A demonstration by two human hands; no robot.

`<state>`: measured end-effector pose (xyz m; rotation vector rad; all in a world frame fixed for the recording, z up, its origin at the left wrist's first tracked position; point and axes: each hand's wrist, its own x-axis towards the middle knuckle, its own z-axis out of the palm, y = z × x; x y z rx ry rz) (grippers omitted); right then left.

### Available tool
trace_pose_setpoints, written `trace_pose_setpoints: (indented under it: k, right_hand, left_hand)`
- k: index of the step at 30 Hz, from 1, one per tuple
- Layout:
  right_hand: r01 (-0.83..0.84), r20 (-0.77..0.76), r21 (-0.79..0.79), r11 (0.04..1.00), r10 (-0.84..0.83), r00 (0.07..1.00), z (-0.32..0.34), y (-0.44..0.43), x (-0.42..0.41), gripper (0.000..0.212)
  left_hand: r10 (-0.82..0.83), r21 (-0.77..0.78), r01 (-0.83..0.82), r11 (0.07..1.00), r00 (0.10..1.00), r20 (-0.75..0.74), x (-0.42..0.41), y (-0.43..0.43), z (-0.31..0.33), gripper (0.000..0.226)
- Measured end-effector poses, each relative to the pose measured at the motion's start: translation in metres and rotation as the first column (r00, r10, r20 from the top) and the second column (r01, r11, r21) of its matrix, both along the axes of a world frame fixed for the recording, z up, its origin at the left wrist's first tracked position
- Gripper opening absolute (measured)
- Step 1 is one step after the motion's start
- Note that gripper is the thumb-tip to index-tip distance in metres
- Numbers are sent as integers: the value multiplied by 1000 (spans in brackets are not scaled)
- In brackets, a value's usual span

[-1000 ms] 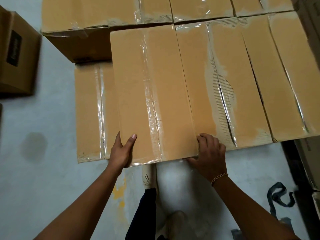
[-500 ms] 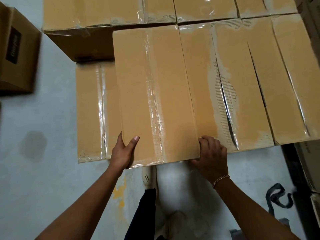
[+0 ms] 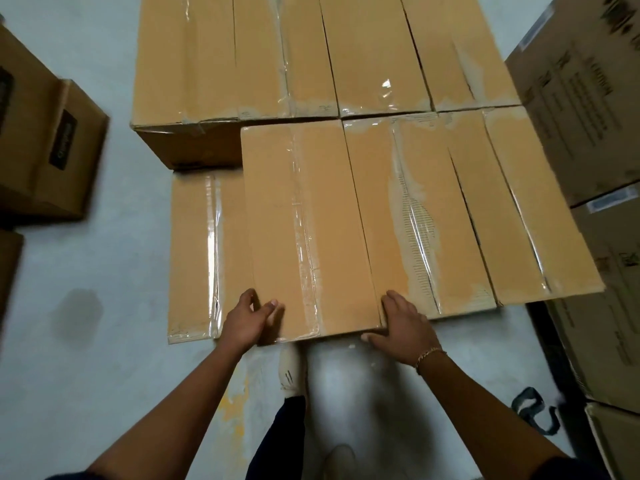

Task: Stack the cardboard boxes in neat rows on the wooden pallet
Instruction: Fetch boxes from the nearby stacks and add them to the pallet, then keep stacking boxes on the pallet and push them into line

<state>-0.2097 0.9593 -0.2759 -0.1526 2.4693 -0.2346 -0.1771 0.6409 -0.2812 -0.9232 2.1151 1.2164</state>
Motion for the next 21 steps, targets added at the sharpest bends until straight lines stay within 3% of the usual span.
trace_pose_setpoints:
  k: [3, 7, 15, 21]
  right_hand:
    - [45, 9, -49, 998, -45, 999, 37, 7, 12, 98]
    - [71, -24, -93, 993, -73, 997, 98, 11, 31, 96]
    - [-27, -111, -156, 987, 10, 994, 225, -8, 83, 90]
    - [-141, -161, -220, 965, 106, 981, 285, -63, 112, 89]
  left_hand:
    - [-81, 11, 82, 997, 996, -38, 13, -4, 41, 73]
    - [-223, -136, 206, 969, 966, -127, 40, -6, 105, 75]
    - [-185, -265, 107, 958, 940, -286, 132, -21, 239, 75]
    - [-89, -316, -24, 948, 937, -338, 211, -74, 298, 75]
